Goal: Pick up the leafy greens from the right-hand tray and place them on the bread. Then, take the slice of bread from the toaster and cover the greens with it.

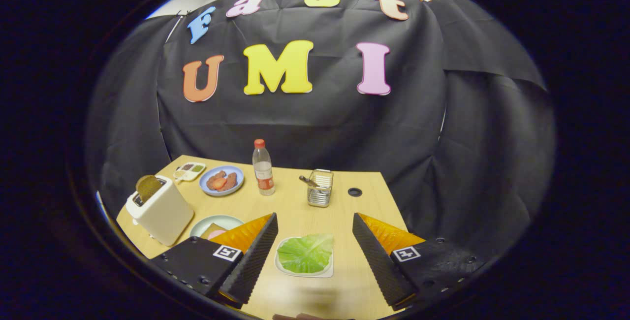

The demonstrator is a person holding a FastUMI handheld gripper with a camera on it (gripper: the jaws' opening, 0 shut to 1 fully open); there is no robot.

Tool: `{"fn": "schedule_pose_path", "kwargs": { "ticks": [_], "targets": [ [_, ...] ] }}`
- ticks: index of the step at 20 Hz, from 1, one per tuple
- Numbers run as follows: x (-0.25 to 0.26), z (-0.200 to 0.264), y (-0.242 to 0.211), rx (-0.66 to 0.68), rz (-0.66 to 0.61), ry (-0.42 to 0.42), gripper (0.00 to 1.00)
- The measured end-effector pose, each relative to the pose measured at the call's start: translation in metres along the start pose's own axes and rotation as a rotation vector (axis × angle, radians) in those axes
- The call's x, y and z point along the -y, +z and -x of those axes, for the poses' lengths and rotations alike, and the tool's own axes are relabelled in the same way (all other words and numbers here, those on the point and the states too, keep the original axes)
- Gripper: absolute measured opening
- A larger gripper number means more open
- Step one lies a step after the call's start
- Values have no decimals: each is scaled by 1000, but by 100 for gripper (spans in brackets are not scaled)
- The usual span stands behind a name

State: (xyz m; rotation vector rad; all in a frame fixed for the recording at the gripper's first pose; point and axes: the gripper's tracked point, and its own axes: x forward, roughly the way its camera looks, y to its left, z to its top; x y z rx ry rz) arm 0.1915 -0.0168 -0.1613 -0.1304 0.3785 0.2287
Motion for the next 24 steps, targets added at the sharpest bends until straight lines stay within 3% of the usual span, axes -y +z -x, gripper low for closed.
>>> {"fn": "schedule_pose_path", "kwargs": {
  "ticks": [6,10,14,17,19,24],
  "targets": [
    [24,-94,-69,-188,25,41,96],
    [32,-149,-116,-344,-40,60,96],
    [26,-177,-131,-402,-36,110,96],
    [24,-190,-144,-450,-15,114,90],
    [23,-194,-147,-465,-5,114,84],
    [17,-195,-148,-479,60,106,48]
  ]
}}
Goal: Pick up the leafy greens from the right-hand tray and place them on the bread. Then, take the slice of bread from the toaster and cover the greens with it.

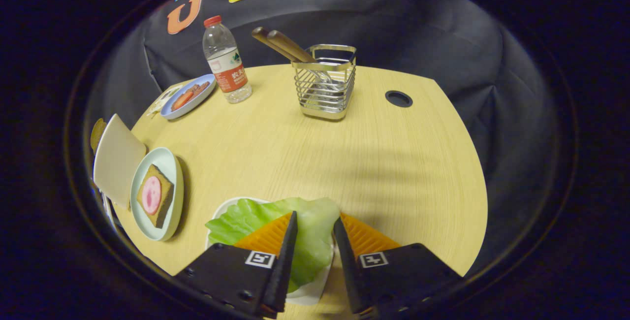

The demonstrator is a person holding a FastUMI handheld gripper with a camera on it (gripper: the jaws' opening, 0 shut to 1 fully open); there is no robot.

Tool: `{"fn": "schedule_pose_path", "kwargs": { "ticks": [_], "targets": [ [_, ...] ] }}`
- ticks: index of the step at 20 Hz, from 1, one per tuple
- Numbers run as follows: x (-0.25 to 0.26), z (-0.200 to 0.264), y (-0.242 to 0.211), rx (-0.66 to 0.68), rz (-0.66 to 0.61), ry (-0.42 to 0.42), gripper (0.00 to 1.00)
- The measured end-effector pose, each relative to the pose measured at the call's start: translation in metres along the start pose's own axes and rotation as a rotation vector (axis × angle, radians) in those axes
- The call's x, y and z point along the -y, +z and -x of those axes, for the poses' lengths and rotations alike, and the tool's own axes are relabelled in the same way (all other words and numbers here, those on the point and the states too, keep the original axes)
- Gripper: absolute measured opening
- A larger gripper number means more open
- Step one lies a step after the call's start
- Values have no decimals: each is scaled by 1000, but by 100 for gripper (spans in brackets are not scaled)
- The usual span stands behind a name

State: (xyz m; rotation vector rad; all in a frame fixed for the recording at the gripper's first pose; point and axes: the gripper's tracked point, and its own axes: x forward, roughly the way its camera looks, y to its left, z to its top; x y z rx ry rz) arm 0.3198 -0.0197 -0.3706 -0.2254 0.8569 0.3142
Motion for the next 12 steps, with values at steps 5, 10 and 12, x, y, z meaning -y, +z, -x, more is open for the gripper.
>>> {"fn": "schedule_pose_path", "kwargs": {
  "ticks": [5,10,12],
  "targets": [
    [3,3,6,26,88,-52,35],
    [12,2,8,42,199,-139,22],
    [16,5,13,60,228,-185,13]
  ]
}}
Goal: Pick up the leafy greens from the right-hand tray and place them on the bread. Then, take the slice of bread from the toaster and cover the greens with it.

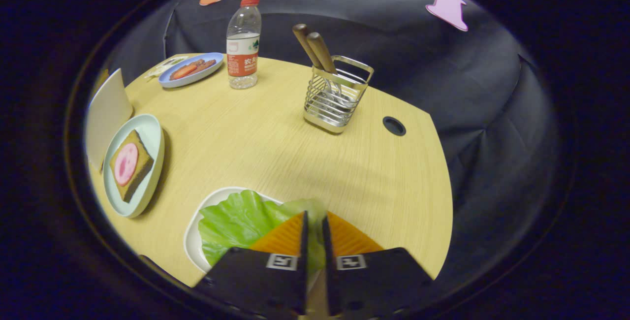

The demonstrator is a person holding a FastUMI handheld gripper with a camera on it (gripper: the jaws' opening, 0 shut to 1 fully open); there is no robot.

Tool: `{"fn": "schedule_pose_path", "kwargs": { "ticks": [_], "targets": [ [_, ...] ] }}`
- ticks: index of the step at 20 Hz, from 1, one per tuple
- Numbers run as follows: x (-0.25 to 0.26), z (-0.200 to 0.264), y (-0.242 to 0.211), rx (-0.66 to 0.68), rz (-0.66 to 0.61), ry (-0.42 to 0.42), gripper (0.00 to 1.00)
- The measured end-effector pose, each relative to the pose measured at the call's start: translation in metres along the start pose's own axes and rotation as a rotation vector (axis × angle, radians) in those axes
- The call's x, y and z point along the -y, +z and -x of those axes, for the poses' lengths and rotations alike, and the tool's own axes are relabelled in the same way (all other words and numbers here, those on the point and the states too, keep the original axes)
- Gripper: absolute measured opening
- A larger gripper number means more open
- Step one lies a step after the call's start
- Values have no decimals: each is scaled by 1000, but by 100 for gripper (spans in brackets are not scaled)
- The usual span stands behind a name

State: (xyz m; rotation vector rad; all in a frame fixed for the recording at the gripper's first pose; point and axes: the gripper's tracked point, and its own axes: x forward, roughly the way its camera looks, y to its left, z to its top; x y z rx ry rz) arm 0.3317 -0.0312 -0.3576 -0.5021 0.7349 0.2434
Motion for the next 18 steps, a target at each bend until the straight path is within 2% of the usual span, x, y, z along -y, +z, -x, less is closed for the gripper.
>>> {"fn": "schedule_pose_path", "kwargs": {
  "ticks": [1,2,3,7,11,18],
  "targets": [
    [-3,2,-1,-4,0,7,5],
    [-3,5,0,-5,-10,6,5],
    [-3,10,1,6,-27,8,1],
    [-4,35,-1,12,-89,-2,1],
    [-13,78,9,78,-137,-4,0],
    [-49,148,22,162,-179,-13,0]
  ]
}}
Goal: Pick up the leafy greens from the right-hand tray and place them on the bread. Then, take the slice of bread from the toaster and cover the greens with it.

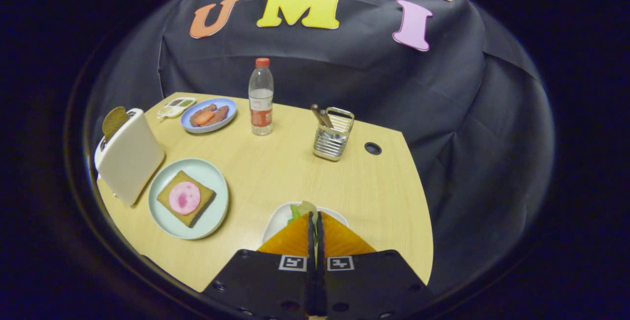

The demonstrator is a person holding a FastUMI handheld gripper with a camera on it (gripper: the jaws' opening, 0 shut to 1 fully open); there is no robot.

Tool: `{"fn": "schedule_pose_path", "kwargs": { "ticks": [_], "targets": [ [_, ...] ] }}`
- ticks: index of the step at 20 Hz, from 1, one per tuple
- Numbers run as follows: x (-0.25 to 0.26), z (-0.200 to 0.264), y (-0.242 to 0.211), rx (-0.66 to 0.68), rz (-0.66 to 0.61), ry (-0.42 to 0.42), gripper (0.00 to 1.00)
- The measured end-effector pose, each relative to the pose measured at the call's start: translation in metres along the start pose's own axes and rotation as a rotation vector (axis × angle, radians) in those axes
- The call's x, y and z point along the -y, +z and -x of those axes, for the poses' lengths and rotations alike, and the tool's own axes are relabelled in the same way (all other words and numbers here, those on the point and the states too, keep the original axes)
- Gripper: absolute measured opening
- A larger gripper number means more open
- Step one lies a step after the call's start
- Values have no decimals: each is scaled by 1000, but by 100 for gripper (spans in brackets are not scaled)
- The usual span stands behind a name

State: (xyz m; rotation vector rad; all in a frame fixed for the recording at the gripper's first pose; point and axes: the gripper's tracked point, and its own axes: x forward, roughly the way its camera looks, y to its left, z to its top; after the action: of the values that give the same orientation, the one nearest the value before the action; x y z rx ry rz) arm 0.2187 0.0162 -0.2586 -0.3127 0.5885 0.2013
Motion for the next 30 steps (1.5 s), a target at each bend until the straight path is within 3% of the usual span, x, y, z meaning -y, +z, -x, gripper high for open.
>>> {"fn": "schedule_pose_path", "kwargs": {
  "ticks": [8,14,20,23,25,30],
  "targets": [
    [-78,66,23,58,-51,21,0],
    [-170,82,45,79,-107,132,0],
    [-258,54,52,12,-174,294,0],
    [-279,25,45,-47,-204,324,0],
    [-283,6,37,-95,-237,327,0],
    [-247,-39,36,-92,-244,228,0]
  ]
}}
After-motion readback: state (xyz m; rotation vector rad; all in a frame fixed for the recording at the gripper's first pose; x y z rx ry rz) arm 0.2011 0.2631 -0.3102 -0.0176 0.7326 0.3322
